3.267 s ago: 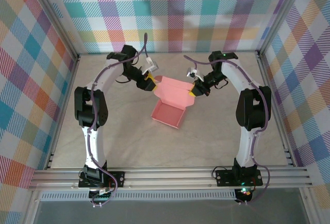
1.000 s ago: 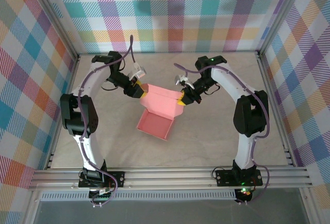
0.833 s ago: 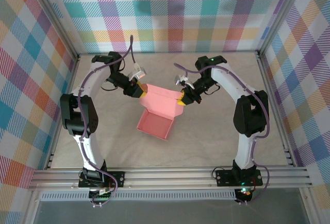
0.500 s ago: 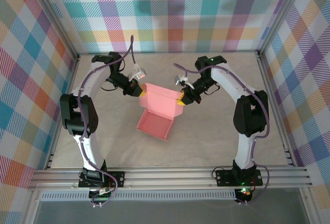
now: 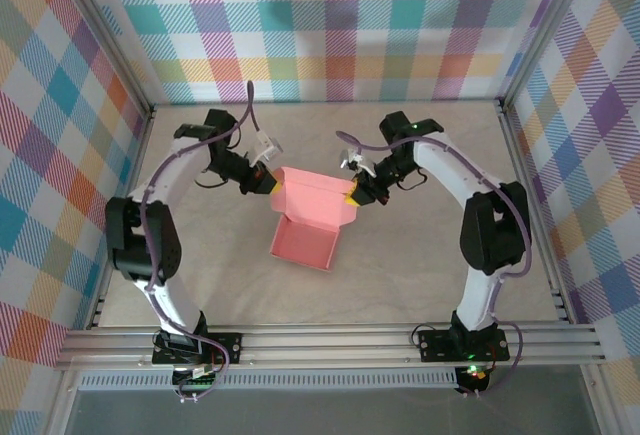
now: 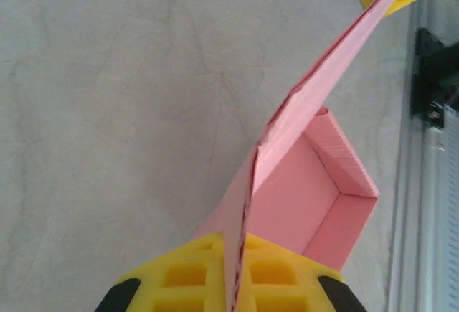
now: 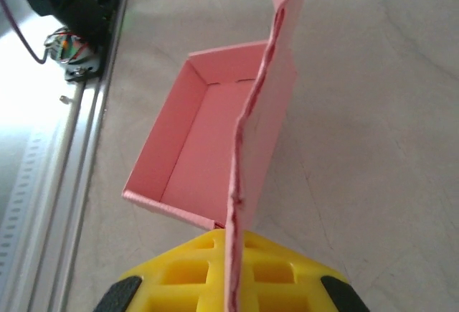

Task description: Fold the paper box

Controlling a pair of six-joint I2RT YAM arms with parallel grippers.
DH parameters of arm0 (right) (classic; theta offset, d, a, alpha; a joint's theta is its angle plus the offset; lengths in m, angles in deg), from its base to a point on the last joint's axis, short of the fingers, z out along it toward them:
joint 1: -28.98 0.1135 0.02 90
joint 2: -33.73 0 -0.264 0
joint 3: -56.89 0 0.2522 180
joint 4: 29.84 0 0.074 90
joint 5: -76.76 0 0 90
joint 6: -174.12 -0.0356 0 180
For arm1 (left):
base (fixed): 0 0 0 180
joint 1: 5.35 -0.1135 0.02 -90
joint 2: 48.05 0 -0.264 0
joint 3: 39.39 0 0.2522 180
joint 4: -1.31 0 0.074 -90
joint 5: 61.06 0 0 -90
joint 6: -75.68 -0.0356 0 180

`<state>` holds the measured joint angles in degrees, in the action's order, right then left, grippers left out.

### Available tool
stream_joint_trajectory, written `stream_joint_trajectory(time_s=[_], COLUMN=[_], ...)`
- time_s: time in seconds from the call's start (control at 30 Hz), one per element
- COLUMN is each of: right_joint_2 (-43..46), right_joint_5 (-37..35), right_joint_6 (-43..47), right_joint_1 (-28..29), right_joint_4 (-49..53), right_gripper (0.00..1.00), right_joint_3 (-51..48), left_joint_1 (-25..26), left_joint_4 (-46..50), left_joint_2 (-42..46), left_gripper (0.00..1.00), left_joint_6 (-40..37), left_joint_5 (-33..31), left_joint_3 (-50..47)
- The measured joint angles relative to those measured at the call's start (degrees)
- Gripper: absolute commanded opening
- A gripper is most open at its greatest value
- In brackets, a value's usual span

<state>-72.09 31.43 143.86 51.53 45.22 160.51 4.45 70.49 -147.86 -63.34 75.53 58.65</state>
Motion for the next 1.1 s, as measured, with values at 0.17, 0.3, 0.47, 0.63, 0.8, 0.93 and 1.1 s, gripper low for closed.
stream_joint_trajectory(time_s=[0.17,0.3,0.47,0.63,0.8,0.93,1.1], right_joint_2=[3.74,6.71,9.9,13.03,13.66,14.51,15.69], right_joint_5=[-3.54,-7.56,-12.48,-15.85,-21.09,-26.27,-36.35], right_joint_6=[-5.29,-10.4,-18.8,-24.37,-30.47,-37.33,-46.23], right_joint_1=[-0.02,0.44,1.31,2.27,3.28,4.17,7.32], right_joint_4=[-6.69,-12.72,-20.24,-25.59,-28.85,-33.18,-36.52], right_gripper=[0.0,0.0,0.0,0.02,0.0,0.0,0.0], right_joint_3=[-3.43,-7.15,-12.79,-17.75,-19.21,-20.81,-21.09], left_joint_1=[3.26,6.01,10.14,13.4,15.58,17.09,20.31], left_joint_4=[-10.43,-17.05,-24.35,-31.21,-36.92,-40.02,-42.4], left_joint_2=[8.31,11.5,12.79,14.25,15.91,17.49,19.41], left_gripper=[0.0,0.0,0.0,0.0,0.0,0.0,0.0], left_joint_6=[7.69,13.73,21.79,27.65,32.5,36.02,40.59], left_joint_5=[-7.89,-14.08,-22.82,-29.22,-33.99,-36.72,-43.04], left_joint_3=[-6.8,-10.99,-14.95,-19.56,-24.17,-26.21,-27.5])
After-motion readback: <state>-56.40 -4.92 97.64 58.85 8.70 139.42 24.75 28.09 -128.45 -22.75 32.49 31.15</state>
